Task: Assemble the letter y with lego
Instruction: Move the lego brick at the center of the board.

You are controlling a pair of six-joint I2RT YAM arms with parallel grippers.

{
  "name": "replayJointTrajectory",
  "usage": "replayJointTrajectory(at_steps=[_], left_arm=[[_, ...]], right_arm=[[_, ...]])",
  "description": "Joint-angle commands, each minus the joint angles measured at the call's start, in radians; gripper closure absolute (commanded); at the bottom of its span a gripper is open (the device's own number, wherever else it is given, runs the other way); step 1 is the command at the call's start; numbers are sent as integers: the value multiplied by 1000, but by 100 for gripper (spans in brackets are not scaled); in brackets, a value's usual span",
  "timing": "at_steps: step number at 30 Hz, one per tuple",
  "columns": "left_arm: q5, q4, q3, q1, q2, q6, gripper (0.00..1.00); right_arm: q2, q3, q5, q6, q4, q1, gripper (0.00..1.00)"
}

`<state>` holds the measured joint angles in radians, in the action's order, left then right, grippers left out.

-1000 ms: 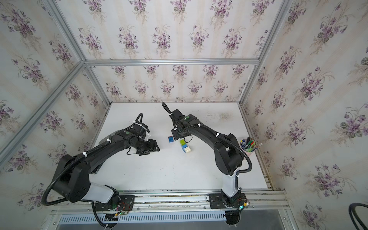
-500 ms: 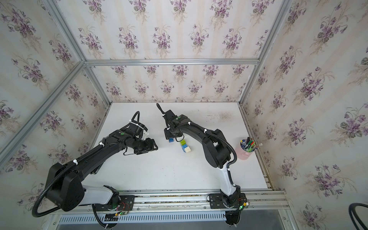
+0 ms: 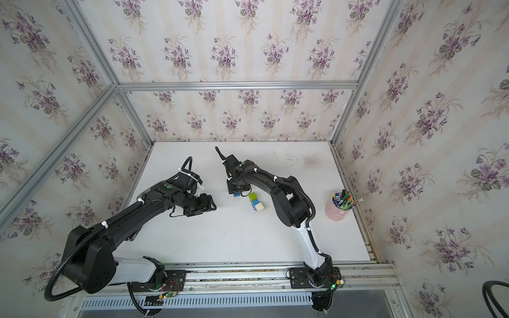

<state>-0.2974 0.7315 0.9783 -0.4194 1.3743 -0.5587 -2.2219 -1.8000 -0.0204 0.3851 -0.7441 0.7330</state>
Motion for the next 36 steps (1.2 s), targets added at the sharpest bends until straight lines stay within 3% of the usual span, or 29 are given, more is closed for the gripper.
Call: replayJointTrajectory(at_steps=[1,15,24,36], left_arm=[[5,10,-6,4,-4,9,28],[6,12,-34,33,-23,20,28],[1,20,-66,74,-59,28,28],[-3,24,-99,93,-74,26,28]], right_arm=[[-17,-16,-9,12,-11,-1,45],[-11,-4,-38,-36,-28,13,63],[89,99,-79,-194,-5,95,66],[84,121,-24,-360,-10,197,65]])
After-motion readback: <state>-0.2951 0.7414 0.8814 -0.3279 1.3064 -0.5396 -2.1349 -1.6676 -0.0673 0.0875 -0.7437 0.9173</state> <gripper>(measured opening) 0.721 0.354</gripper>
